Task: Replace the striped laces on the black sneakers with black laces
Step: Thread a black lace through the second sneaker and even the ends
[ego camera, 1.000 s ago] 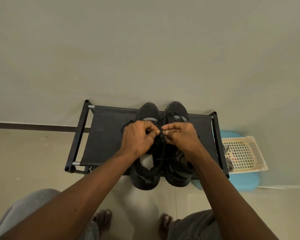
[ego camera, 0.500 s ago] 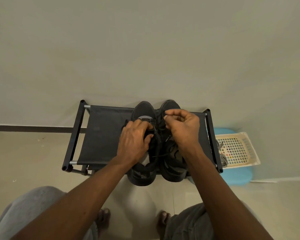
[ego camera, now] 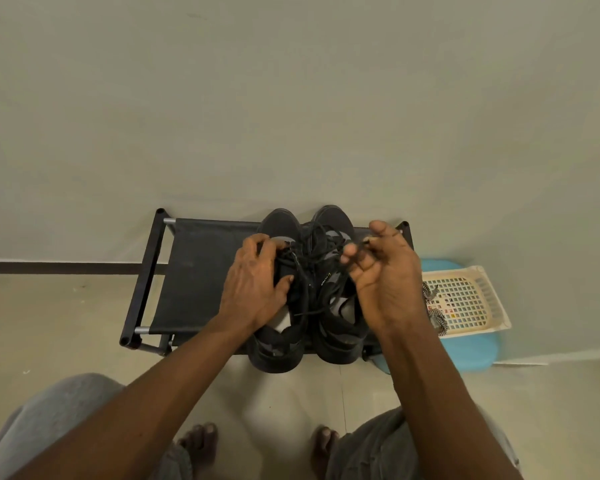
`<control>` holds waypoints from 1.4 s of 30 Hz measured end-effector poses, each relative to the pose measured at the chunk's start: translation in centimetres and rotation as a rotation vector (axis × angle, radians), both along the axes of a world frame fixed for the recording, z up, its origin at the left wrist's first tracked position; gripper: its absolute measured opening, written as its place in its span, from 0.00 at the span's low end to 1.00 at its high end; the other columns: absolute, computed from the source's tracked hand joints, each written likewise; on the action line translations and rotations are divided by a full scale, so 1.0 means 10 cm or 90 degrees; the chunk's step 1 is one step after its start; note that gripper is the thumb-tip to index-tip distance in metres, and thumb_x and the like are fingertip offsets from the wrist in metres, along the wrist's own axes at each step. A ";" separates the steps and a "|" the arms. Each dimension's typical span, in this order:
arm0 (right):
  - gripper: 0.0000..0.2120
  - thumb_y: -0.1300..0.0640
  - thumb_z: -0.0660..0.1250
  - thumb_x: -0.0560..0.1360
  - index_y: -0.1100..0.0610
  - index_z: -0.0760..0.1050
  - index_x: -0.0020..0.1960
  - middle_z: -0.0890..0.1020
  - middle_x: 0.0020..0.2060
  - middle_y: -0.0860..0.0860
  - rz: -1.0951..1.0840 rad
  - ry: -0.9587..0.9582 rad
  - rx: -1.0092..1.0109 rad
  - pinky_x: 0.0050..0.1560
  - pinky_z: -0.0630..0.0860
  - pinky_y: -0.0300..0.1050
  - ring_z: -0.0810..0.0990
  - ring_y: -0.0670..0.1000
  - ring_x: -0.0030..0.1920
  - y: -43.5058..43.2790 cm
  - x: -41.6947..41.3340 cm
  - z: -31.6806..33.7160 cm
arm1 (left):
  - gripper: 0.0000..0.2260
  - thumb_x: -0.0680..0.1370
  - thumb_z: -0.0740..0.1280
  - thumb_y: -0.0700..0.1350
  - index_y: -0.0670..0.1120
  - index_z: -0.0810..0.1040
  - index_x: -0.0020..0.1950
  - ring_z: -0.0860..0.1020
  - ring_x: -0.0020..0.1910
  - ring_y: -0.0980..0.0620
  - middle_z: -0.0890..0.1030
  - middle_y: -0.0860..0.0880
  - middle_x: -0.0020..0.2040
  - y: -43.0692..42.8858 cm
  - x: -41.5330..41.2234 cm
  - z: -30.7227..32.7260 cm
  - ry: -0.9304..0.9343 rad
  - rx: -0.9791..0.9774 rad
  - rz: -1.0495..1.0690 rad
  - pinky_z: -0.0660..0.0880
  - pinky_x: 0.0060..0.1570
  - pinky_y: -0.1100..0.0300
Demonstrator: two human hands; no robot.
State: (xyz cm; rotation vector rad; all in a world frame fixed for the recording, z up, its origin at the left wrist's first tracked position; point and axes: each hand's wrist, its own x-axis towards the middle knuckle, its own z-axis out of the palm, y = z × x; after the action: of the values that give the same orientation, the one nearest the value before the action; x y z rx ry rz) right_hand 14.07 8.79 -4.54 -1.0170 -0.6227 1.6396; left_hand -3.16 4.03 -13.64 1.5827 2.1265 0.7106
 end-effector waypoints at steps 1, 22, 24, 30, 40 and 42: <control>0.13 0.69 0.54 0.81 0.58 0.76 0.52 0.75 0.31 0.51 0.024 -0.077 -0.013 0.30 0.73 0.41 0.75 0.48 0.29 0.05 0.00 -0.09 | 0.29 0.76 0.75 0.51 0.52 0.69 0.74 0.67 0.74 0.44 0.64 0.47 0.75 -0.03 -0.02 0.02 -0.024 -0.043 0.016 0.70 0.73 0.45; 0.03 0.57 0.72 0.78 0.53 0.84 0.47 0.79 0.43 0.48 -0.004 -0.538 0.335 0.44 0.75 0.37 0.79 0.42 0.41 -0.02 -0.23 -0.13 | 0.49 0.78 0.66 0.68 0.46 0.43 0.85 0.56 0.82 0.38 0.43 0.42 0.85 -0.24 0.10 -0.02 -0.045 -0.261 -0.062 0.63 0.78 0.40; 0.03 0.62 0.70 0.80 0.60 0.83 0.49 0.83 0.47 0.54 0.010 -0.391 0.382 0.47 0.77 0.40 0.81 0.45 0.44 -0.08 -0.20 0.03 | 0.48 0.78 0.65 0.68 0.47 0.43 0.85 0.57 0.82 0.38 0.44 0.43 0.86 -0.25 0.09 -0.02 -0.052 -0.260 -0.060 0.63 0.78 0.39; 0.07 0.61 0.59 0.85 0.60 0.73 0.49 0.77 0.32 0.55 0.086 -0.284 0.291 0.32 0.68 0.37 0.72 0.44 0.29 -0.07 -0.09 0.16 | 0.47 0.78 0.66 0.67 0.48 0.43 0.86 0.58 0.82 0.39 0.45 0.45 0.86 -0.25 0.07 -0.03 -0.052 -0.253 -0.051 0.64 0.77 0.39; 0.12 0.49 0.65 0.80 0.45 0.81 0.62 0.86 0.52 0.49 0.400 -1.049 0.263 0.51 0.79 0.49 0.83 0.55 0.53 0.10 -0.26 -0.41 | 0.47 0.79 0.66 0.66 0.48 0.43 0.85 0.57 0.82 0.38 0.44 0.44 0.86 -0.23 0.08 -0.07 -0.031 -0.268 -0.054 0.64 0.78 0.40; 0.09 0.50 0.64 0.81 0.47 0.83 0.55 0.85 0.47 0.50 0.373 -1.074 0.270 0.44 0.77 0.47 0.83 0.55 0.49 0.09 -0.31 -0.45 | 0.47 0.79 0.66 0.66 0.47 0.43 0.85 0.57 0.82 0.38 0.44 0.44 0.86 -0.23 0.07 -0.08 -0.030 -0.270 -0.056 0.63 0.78 0.40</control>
State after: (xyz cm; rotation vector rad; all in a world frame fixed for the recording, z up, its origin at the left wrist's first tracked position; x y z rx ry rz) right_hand 10.98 9.65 -9.01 -1.8338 -2.3915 0.5922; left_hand -2.43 1.74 -14.48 1.4000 1.9926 0.2418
